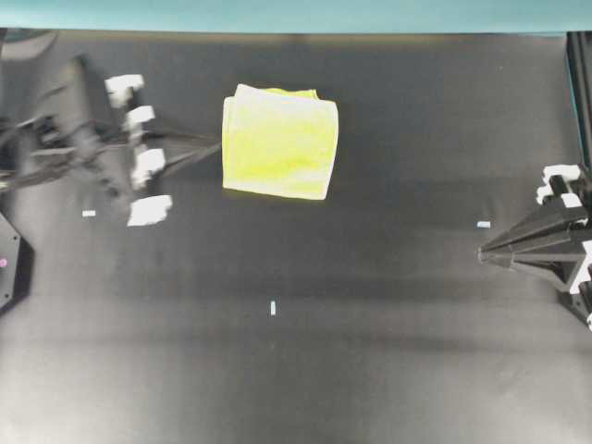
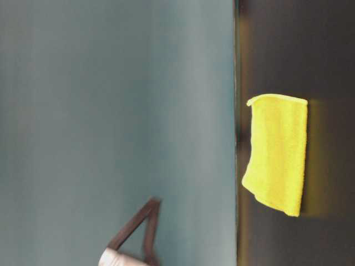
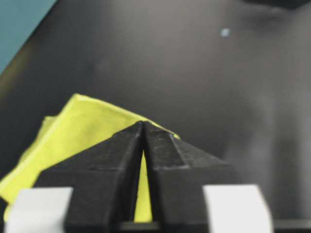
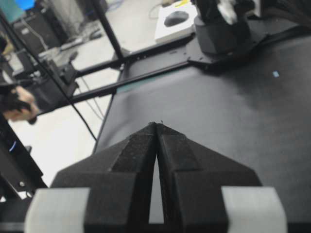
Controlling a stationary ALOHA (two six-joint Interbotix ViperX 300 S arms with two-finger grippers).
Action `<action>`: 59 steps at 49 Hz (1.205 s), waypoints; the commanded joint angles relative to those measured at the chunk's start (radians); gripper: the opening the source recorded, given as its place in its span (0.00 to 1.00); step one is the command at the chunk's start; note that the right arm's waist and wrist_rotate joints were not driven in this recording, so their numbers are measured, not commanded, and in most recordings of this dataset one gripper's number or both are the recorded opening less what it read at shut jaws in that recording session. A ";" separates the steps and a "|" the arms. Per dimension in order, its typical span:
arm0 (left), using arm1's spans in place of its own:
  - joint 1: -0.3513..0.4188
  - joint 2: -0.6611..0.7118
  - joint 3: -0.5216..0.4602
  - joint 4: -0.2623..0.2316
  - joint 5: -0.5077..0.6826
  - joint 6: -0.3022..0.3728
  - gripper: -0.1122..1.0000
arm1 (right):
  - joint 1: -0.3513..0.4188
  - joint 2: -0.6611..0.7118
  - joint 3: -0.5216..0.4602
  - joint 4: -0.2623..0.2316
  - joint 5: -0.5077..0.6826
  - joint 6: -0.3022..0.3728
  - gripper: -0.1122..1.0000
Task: Push a yellow cloth with the left arm to wipe the desk.
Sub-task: 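Move the left gripper right and forward toward the yellow cloth, then press the left gripper down onto the cloth's left edge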
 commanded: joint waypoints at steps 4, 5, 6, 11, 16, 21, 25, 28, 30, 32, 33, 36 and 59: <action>0.060 0.173 -0.104 0.002 -0.021 -0.002 0.32 | 0.000 0.006 -0.008 0.002 0.000 0.000 0.10; 0.066 0.192 -0.117 0.002 -0.021 -0.002 0.37 | 0.000 0.005 -0.008 0.002 0.002 0.002 0.10; 0.071 0.210 -0.126 0.002 -0.025 -0.002 0.42 | 0.000 0.005 -0.008 0.000 0.002 0.000 0.10; 0.097 0.296 -0.175 0.002 -0.026 0.000 0.70 | 0.000 0.005 -0.008 0.002 0.006 0.002 0.10; 0.121 0.377 -0.218 0.002 -0.026 0.000 0.89 | 0.000 0.005 -0.006 0.002 0.009 0.002 0.10; 0.141 0.457 -0.256 0.002 -0.026 0.000 0.89 | 0.000 0.005 -0.005 0.002 0.008 0.002 0.10; 0.147 0.518 -0.282 0.002 -0.026 0.000 0.88 | 0.000 0.005 -0.002 0.000 0.008 0.000 0.10; 0.149 0.563 -0.296 0.003 -0.026 0.002 0.89 | 0.000 0.005 0.000 0.002 0.008 0.002 0.10; 0.149 0.583 -0.301 0.003 -0.026 0.002 0.89 | -0.002 0.005 0.000 0.002 0.008 0.002 0.10; 0.149 0.598 -0.302 0.003 -0.026 0.002 0.89 | 0.000 0.005 0.000 0.002 0.008 0.000 0.10; 0.147 0.604 -0.302 0.002 -0.026 0.002 0.89 | 0.000 0.005 0.000 0.002 0.008 0.000 0.10; 0.147 0.618 -0.298 0.003 -0.026 0.002 0.89 | -0.002 0.005 0.002 0.002 0.008 0.002 0.10; 0.075 0.586 -0.160 0.003 -0.095 0.000 0.89 | 0.000 0.005 0.003 0.002 0.008 0.002 0.10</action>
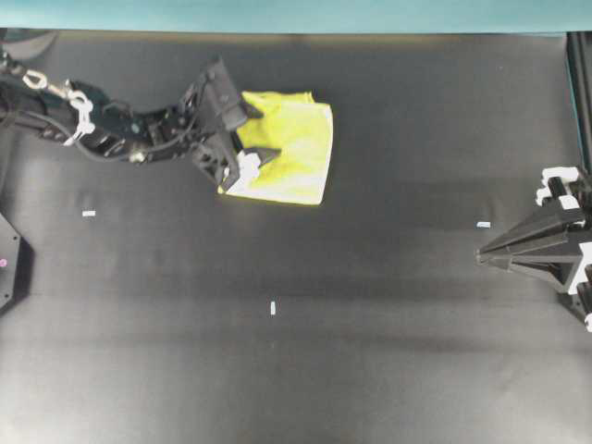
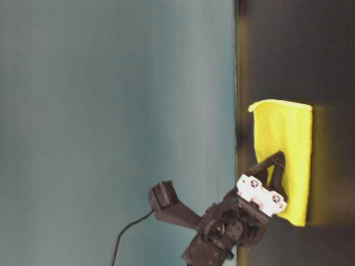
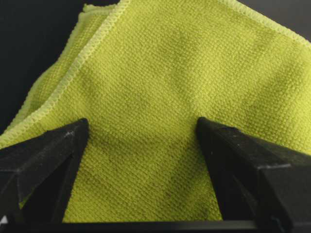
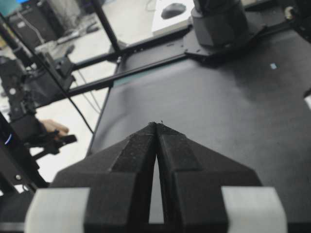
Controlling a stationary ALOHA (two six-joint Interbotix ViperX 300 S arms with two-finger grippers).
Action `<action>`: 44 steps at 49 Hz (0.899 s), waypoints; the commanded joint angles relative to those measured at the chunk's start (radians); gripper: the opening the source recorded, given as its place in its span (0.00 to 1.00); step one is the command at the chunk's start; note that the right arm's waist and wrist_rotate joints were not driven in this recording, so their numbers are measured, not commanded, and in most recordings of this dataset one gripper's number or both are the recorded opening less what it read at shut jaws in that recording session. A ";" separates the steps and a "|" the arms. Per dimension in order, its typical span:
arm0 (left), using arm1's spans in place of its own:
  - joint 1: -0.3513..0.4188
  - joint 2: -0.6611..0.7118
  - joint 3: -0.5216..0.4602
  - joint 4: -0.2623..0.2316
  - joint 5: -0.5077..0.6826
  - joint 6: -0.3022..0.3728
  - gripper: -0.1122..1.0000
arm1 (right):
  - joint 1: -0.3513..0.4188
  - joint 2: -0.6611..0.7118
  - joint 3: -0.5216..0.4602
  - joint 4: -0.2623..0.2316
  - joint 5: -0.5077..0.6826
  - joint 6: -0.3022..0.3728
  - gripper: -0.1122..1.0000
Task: Push a yellow cloth with the left arm to wipe the desk.
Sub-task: 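Press the left gripper down onto the cloth's left edge, then push the cloth with the left gripper toward the near table edge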
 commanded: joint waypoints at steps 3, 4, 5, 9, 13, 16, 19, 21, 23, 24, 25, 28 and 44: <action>-0.067 -0.034 0.069 0.005 -0.057 -0.005 0.89 | 0.000 0.005 -0.003 0.002 -0.006 0.000 0.10; -0.075 -0.040 0.081 0.003 -0.069 -0.008 0.89 | -0.002 0.005 -0.003 0.000 -0.005 0.002 0.10; -0.084 -0.044 0.095 0.005 -0.080 -0.012 0.89 | 0.000 0.005 -0.002 0.002 -0.005 0.000 0.10; -0.118 -0.069 0.147 0.005 -0.124 -0.040 0.89 | -0.002 0.005 0.000 0.002 -0.006 0.002 0.10; -0.150 -0.094 0.193 0.005 -0.146 -0.066 0.89 | 0.000 0.005 0.000 0.002 -0.006 0.000 0.10; -0.178 -0.110 0.227 0.005 -0.152 -0.078 0.89 | 0.000 0.003 0.000 0.002 -0.005 0.000 0.10; -0.213 -0.130 0.262 0.003 -0.153 -0.083 0.89 | -0.002 0.003 0.000 0.002 -0.006 0.002 0.10; -0.235 -0.143 0.281 0.005 -0.153 -0.083 0.89 | 0.000 0.003 0.000 0.002 -0.006 0.000 0.10; -0.259 -0.153 0.298 0.005 -0.153 -0.084 0.89 | 0.000 0.005 0.000 0.000 -0.006 0.002 0.10; -0.273 -0.160 0.305 0.005 -0.153 -0.084 0.89 | 0.000 0.003 0.003 0.002 -0.005 0.000 0.10; -0.285 -0.164 0.311 0.005 -0.153 -0.084 0.89 | 0.000 0.003 0.000 0.002 -0.006 0.000 0.10; -0.327 -0.175 0.330 0.005 -0.152 -0.084 0.89 | 0.000 0.003 0.003 0.002 -0.006 0.000 0.10; -0.568 -0.193 0.351 0.005 -0.120 -0.074 0.89 | 0.000 0.003 0.003 0.002 -0.011 0.000 0.10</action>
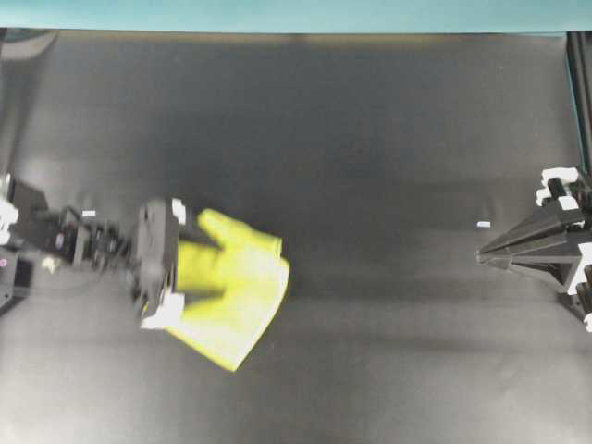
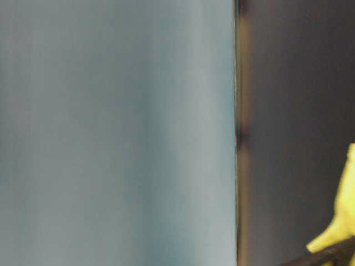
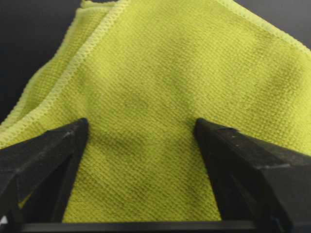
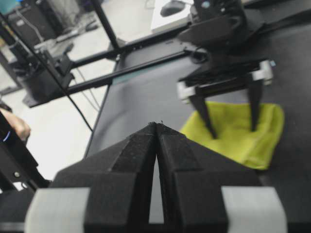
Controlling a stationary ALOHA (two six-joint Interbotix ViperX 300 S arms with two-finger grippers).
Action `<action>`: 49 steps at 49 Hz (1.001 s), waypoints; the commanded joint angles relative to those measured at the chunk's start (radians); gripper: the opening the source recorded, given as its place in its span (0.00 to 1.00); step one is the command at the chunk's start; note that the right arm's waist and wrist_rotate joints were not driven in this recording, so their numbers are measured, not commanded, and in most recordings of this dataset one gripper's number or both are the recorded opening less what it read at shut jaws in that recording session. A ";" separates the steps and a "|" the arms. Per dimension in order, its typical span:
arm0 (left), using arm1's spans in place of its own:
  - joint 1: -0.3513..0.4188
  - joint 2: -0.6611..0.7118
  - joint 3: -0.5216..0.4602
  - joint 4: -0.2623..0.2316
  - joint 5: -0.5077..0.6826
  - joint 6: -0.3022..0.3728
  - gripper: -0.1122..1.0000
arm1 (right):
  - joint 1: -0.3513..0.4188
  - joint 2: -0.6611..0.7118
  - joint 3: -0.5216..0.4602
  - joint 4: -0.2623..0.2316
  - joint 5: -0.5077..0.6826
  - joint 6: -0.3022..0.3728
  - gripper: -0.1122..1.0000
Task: Push a yellow cloth with the left arm to wipe the desk.
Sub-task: 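Push the cloth with the left gripper toward the near table edge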
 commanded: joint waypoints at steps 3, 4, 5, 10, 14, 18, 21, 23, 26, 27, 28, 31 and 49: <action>-0.097 -0.005 -0.005 0.005 0.037 -0.005 0.89 | 0.000 0.003 -0.006 0.002 -0.009 0.000 0.10; -0.107 -0.005 -0.005 0.005 0.043 -0.006 0.89 | 0.000 0.003 -0.006 0.002 -0.009 0.000 0.10; -0.118 -0.005 -0.006 0.003 0.051 -0.008 0.89 | 0.000 0.003 -0.006 0.002 -0.009 0.000 0.10; -0.170 -0.009 -0.011 0.005 0.083 -0.011 0.89 | 0.000 0.003 -0.006 0.002 -0.008 0.000 0.10; -0.215 -0.014 -0.020 0.005 0.106 -0.011 0.89 | 0.000 0.003 -0.006 0.002 -0.008 0.002 0.10; -0.253 -0.017 -0.032 0.003 0.118 -0.009 0.89 | 0.000 0.003 -0.006 0.002 -0.008 0.000 0.10; -0.276 -0.017 -0.041 0.005 0.126 -0.011 0.89 | 0.000 0.003 -0.006 0.002 -0.009 0.002 0.10; -0.287 -0.017 -0.044 0.003 0.130 -0.011 0.89 | 0.000 0.003 -0.006 0.002 -0.009 0.002 0.10; -0.298 -0.018 -0.052 0.005 0.141 -0.011 0.89 | -0.002 0.003 -0.006 0.002 -0.009 0.000 0.10; -0.299 -0.017 -0.052 0.005 0.144 -0.011 0.89 | 0.000 0.003 -0.006 0.002 -0.009 0.002 0.10; -0.299 -0.018 -0.054 0.005 0.147 -0.011 0.89 | 0.000 0.003 -0.006 0.002 -0.009 0.000 0.10; -0.298 -0.018 -0.055 0.003 0.152 -0.009 0.89 | 0.000 0.003 -0.006 0.002 -0.009 0.000 0.10; -0.284 -0.080 -0.054 0.003 0.153 0.008 0.89 | 0.000 0.003 -0.005 0.002 -0.009 0.002 0.10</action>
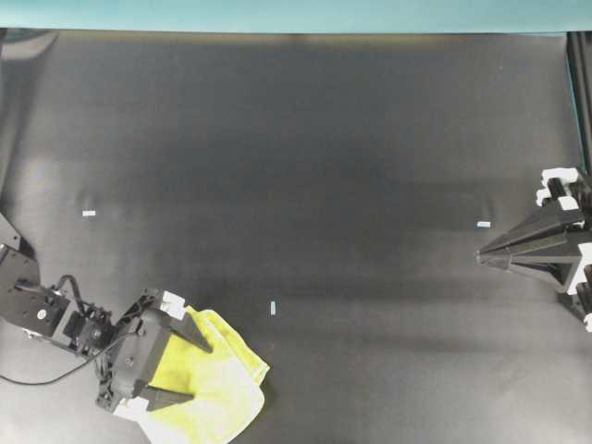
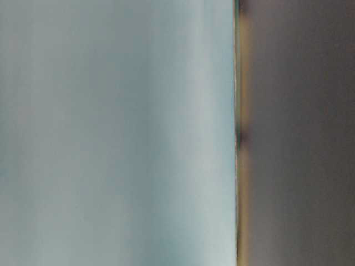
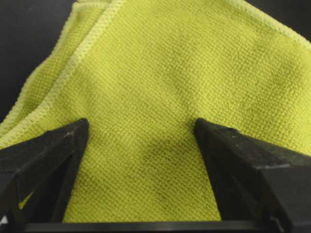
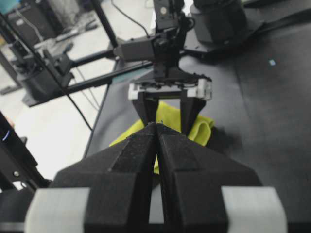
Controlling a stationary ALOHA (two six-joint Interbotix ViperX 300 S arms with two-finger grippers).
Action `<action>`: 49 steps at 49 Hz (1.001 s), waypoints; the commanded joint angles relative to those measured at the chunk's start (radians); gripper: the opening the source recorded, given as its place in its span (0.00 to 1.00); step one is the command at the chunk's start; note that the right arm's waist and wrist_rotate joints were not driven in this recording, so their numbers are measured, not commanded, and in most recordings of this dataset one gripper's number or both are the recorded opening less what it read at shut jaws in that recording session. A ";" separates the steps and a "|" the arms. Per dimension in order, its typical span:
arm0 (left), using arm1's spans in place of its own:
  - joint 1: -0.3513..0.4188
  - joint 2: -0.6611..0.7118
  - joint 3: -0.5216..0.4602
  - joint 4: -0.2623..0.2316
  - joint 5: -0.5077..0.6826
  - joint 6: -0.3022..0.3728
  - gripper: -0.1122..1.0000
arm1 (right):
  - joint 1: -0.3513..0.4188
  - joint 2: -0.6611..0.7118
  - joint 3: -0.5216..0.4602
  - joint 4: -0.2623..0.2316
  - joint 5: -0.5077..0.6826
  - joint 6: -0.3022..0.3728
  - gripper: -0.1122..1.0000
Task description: Push a yellow cloth with the left arm to wipe the desk.
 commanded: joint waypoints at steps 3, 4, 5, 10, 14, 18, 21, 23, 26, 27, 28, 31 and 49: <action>0.006 -0.069 0.003 0.003 -0.005 0.003 0.89 | -0.002 0.005 -0.006 0.003 -0.008 -0.002 0.10; 0.008 -0.078 0.006 0.003 -0.005 0.003 0.89 | 0.000 0.003 -0.006 0.003 -0.008 -0.002 0.10; 0.009 -0.089 0.008 0.003 -0.003 0.003 0.89 | -0.002 0.003 -0.006 0.003 -0.008 0.000 0.10; 0.017 -0.144 0.021 0.003 0.011 0.006 0.89 | 0.000 0.002 -0.006 0.003 -0.005 0.000 0.10; 0.020 -0.186 0.028 0.003 0.034 0.014 0.89 | 0.000 -0.002 -0.006 0.003 -0.005 -0.002 0.10; 0.020 -0.225 0.031 0.002 0.063 0.025 0.89 | 0.000 -0.003 -0.005 0.003 -0.005 -0.002 0.10; 0.023 -0.259 0.032 0.003 0.092 0.032 0.89 | 0.000 -0.003 -0.005 0.003 -0.005 0.000 0.10; 0.023 -0.281 0.034 0.003 0.112 0.035 0.89 | 0.000 -0.005 -0.005 0.003 -0.005 -0.002 0.10; 0.023 -0.314 0.035 0.003 0.141 0.038 0.89 | 0.000 -0.005 -0.005 0.003 -0.005 -0.002 0.10; 0.023 -0.325 0.035 0.003 0.149 0.038 0.89 | 0.000 -0.005 -0.003 0.003 -0.005 -0.002 0.10; 0.025 -0.334 0.037 0.003 0.155 0.038 0.89 | -0.002 -0.003 -0.003 0.003 -0.005 -0.002 0.10; 0.025 -0.364 0.041 0.003 0.166 0.038 0.89 | 0.000 -0.005 0.000 0.003 -0.005 0.000 0.10; 0.048 -0.485 0.078 0.003 0.173 0.040 0.89 | 0.000 -0.006 0.005 0.003 -0.005 0.000 0.10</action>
